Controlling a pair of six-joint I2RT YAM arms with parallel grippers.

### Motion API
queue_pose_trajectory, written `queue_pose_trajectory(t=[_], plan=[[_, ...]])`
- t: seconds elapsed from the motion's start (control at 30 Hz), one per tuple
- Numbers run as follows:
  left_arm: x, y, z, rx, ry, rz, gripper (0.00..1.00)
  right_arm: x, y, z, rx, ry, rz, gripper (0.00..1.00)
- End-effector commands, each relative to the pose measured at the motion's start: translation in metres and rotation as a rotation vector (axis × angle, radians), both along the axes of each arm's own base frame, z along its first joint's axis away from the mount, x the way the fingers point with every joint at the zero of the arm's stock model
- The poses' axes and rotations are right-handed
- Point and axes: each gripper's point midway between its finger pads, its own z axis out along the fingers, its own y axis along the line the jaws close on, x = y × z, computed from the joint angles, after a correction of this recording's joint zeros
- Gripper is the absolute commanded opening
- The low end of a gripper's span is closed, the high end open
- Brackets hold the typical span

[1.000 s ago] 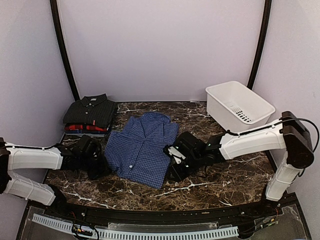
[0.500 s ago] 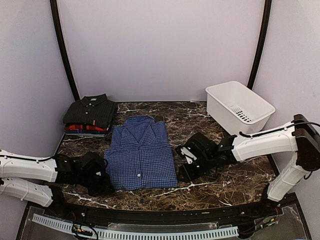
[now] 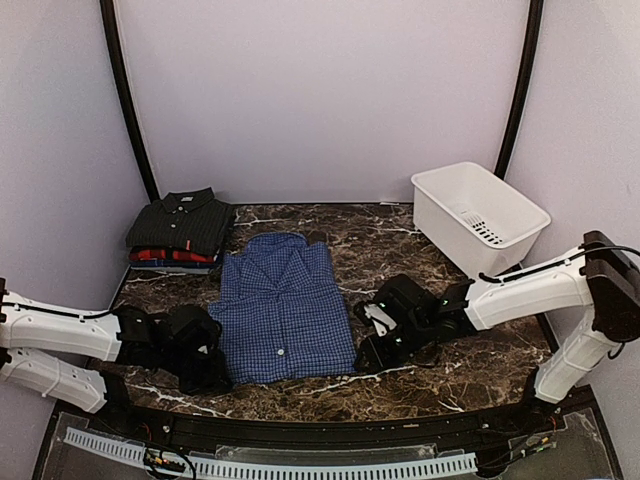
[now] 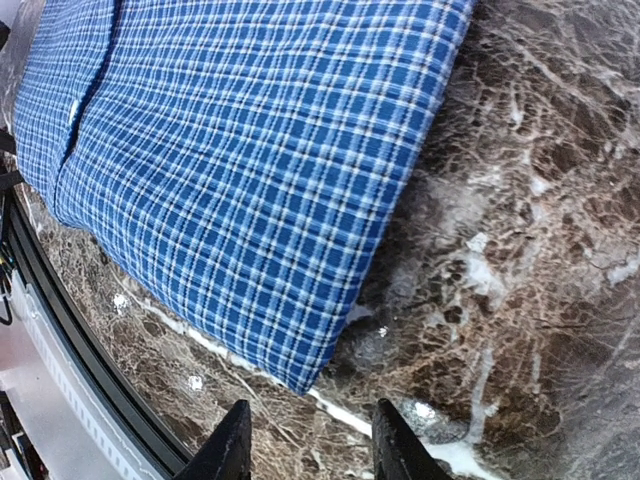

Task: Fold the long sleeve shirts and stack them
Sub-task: Pick up the 2/3-rectangle-folded shirt from the center of the board.

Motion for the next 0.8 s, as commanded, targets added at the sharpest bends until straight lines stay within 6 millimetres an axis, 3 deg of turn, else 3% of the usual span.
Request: queue_pose_trajectory(t=[0.0,0.37,0.53,0.67,0.77], plan=[[-0.006,0.012,-0.004,0.063,0.024,0.005,0.00,-0.004,0.012,-0.007,0.036,0.041,0.000,0.36],[-0.003,0.016,0.003,0.080,0.005,0.020,0.00,-0.013,0.025,-0.021,0.053,0.077,0.032,0.27],[0.004,0.017,0.013,0.073,-0.032,0.041,0.00,-0.012,0.022,-0.023,0.032,0.071,0.018,0.12],[0.008,0.018,0.021,0.083,-0.059,0.042,0.00,-0.003,0.016,-0.015,0.002,0.023,-0.007,0.00],[0.015,0.020,0.031,0.100,-0.101,0.042,0.00,0.003,0.009,-0.002,-0.028,-0.026,-0.014,0.00]])
